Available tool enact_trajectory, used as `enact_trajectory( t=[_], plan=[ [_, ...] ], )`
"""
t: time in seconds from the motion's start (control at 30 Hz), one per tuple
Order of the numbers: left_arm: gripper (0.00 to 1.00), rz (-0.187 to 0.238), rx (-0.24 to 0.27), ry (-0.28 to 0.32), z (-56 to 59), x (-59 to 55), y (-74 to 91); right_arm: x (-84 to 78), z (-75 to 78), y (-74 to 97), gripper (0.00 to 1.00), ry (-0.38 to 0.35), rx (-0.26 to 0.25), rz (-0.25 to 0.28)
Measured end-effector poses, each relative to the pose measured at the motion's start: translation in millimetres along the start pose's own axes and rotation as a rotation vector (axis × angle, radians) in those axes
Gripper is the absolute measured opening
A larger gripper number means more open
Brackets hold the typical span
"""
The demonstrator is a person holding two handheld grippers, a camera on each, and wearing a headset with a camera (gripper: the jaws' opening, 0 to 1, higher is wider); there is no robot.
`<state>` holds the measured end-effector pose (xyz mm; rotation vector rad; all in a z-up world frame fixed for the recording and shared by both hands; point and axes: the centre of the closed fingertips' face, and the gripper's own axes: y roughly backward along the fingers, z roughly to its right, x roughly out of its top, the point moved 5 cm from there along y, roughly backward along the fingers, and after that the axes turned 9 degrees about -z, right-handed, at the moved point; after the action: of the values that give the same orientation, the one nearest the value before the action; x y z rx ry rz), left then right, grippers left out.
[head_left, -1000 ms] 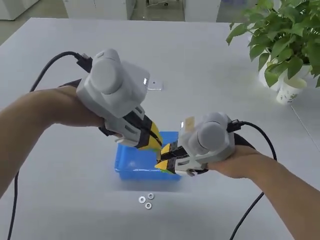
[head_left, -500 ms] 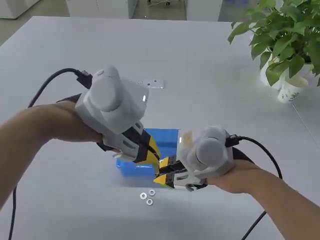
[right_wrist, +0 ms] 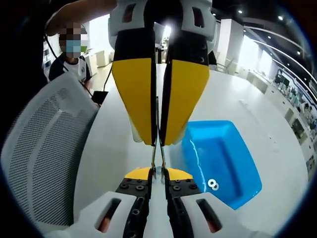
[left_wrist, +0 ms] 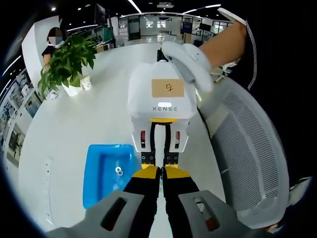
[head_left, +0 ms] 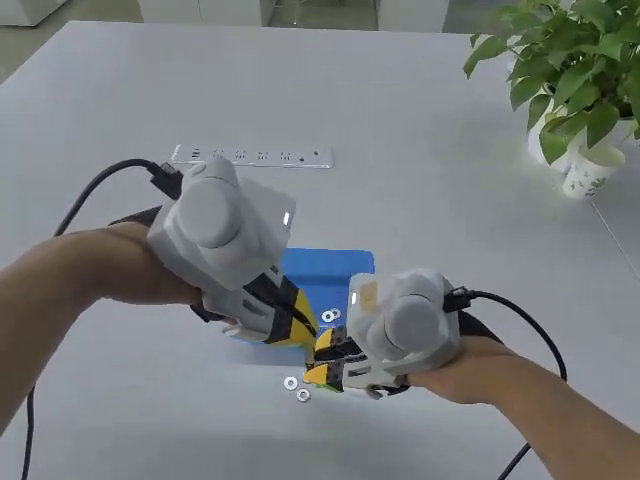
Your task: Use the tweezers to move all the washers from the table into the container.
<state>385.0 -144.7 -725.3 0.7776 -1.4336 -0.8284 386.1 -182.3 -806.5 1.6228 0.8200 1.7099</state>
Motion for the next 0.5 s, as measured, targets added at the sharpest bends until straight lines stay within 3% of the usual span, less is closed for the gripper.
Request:
enact_trajectory(
  t=[0.5],
  plan=[
    [0.06,-0.011,-0.017,0.016,6.5,-12.6,-8.4,-4.0,-10.1,-13.0,0.12,0.004,0.012,0.002]
  ],
)
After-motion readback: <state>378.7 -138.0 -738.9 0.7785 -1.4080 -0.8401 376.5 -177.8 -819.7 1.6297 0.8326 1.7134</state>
